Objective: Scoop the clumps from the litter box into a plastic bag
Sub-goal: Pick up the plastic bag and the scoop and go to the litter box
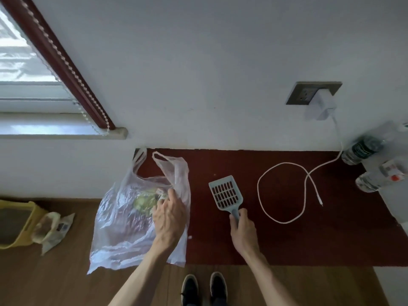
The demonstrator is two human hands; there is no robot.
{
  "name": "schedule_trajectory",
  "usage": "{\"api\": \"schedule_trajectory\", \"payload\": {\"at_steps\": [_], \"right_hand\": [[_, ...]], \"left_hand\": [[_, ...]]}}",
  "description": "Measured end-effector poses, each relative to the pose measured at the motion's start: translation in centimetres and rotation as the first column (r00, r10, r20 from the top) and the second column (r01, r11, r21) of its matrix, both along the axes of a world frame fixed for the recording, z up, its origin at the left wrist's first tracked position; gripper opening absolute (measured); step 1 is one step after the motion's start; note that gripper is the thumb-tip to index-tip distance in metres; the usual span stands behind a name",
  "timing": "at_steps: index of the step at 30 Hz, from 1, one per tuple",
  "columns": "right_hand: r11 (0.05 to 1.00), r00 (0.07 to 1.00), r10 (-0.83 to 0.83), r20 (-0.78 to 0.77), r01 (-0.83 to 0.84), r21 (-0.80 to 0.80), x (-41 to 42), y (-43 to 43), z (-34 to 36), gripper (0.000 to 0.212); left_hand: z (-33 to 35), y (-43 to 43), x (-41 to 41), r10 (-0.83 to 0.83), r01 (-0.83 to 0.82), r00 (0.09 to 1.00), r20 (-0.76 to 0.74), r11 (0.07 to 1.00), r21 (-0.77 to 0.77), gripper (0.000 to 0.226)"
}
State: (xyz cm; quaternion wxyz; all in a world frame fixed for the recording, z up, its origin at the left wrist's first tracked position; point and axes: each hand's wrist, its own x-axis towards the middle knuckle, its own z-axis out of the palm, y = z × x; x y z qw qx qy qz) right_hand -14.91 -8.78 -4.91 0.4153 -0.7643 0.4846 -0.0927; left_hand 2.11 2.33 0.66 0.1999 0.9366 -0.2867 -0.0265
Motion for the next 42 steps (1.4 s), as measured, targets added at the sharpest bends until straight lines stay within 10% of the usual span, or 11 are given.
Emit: {"api": "schedule_trajectory", "payload": {"at_steps": [21, 42], "right_hand": [[0.886, 0.885, 0.457, 0.092, -0.444, -0.133, 4.8, 0.4, 2.9, 0.014], [0.586, 0.596, 0.802, 0.037, -0.774, -0.241, 10.7, 16.3, 4.3, 0.017]], "left_hand": [[2.8, 12.3, -2.6, 0.480, -0.445, 0.840, 0.254, 0.876, -0.183, 0.034], [1.5, 33.7, -8.5, 0.818, -0.796, 0.566, 0.108, 0.576, -0.189, 0.045]]}}
